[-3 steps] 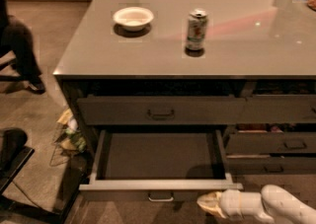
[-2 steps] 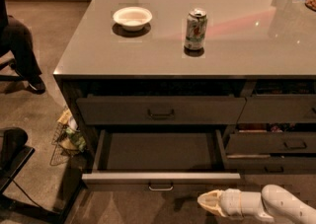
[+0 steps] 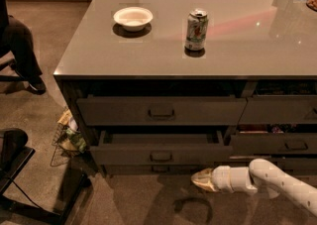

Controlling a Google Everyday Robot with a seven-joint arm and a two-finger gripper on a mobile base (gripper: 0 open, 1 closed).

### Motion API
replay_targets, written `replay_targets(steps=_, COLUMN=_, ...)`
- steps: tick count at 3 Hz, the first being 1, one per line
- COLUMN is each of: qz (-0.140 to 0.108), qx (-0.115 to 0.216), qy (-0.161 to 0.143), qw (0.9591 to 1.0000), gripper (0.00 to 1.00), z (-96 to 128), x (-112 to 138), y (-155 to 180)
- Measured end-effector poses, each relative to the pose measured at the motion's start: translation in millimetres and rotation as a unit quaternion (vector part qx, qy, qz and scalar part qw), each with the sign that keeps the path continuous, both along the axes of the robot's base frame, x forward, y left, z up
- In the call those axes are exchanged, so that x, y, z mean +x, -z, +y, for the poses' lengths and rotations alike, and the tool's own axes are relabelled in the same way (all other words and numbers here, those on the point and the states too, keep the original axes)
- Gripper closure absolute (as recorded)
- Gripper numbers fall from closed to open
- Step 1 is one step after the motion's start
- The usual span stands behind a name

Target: Close middle drawer

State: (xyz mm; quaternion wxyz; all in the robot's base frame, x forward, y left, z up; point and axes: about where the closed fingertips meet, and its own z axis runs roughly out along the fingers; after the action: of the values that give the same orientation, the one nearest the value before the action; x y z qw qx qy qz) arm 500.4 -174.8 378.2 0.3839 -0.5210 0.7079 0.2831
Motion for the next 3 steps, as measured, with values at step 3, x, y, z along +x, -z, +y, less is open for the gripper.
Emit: replay_targets(steps=3, qz=-0.032, qx=-0.008, qy=0.052, qw=0.9981, gripper=1.0, z=-42, x=102, y=11)
